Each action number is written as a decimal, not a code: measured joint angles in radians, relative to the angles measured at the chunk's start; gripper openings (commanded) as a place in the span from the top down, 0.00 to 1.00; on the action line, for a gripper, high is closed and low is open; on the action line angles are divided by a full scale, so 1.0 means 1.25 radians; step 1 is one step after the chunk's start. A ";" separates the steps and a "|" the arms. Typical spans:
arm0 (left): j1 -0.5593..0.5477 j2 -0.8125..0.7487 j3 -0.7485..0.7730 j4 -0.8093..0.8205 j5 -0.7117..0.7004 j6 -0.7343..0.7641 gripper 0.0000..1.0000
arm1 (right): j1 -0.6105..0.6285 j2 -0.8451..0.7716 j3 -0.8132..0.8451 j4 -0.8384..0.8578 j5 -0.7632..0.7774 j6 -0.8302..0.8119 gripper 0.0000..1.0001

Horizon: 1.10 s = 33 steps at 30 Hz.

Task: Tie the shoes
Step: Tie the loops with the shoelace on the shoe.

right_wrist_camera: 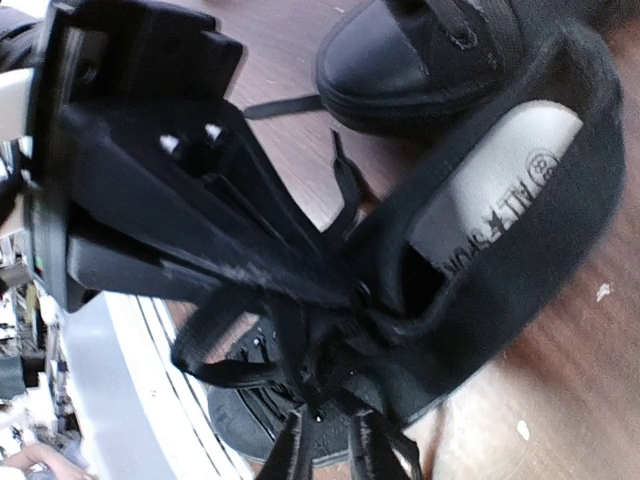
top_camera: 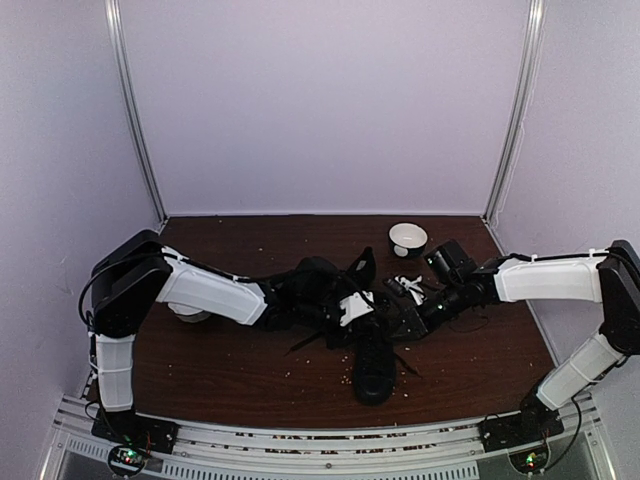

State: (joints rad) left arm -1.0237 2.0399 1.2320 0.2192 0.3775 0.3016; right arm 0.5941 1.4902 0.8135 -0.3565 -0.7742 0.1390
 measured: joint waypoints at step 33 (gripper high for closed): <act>0.011 0.000 0.000 -0.008 0.010 -0.005 1.00 | 0.119 -0.109 -0.269 0.632 0.154 0.291 0.71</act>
State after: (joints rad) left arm -1.0096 2.0396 1.2324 0.2092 0.3904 0.2951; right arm 0.7429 1.3544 0.4770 0.4332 -0.5819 0.5022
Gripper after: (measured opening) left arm 0.004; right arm 0.302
